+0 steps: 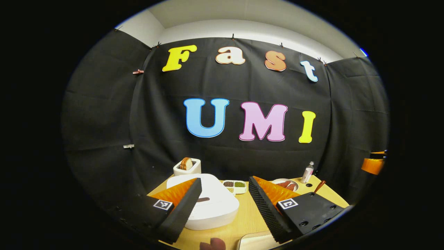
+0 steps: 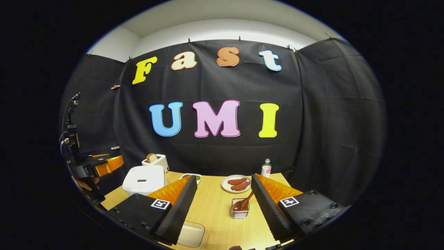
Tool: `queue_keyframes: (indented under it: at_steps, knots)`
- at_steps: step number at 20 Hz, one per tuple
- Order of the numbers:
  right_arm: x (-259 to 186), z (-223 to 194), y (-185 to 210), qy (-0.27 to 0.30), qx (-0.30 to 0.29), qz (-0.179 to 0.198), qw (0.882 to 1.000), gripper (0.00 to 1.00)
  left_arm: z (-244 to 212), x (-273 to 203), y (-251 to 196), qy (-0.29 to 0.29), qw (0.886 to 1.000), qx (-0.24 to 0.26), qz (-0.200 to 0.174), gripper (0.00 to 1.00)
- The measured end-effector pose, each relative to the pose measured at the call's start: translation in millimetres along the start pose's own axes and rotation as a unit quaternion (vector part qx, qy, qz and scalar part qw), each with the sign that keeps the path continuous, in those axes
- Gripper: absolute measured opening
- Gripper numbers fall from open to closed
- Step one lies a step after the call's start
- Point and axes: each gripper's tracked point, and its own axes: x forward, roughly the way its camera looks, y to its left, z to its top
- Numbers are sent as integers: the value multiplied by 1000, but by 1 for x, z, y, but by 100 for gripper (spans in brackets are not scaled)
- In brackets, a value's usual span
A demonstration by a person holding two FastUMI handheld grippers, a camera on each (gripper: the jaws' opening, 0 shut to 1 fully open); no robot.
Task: Close the left gripper, press the button to open the rice cooker; take a wooden spoon from the chopstick holder with the right hand, scoop a spoonful of rice and pour it into the rice cooker, then put the wooden spoon back into the chopstick holder.
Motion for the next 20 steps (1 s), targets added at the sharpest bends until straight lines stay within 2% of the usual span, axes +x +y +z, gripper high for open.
queue_keyframes:
  at_steps: [6,13,20]
  knots:
    - [-4,6,-25,-12,7,-31,999,98,6,-38,-3,-7,1000,13,3,94]
    - [-15,5,-37,-12,-4,-35,999,98,-3,-51,8,1,1000,5,23,95]
    - [-13,5,-43,-11,-9,-38,999,98,0,-53,2,-4,999,36,16,95]
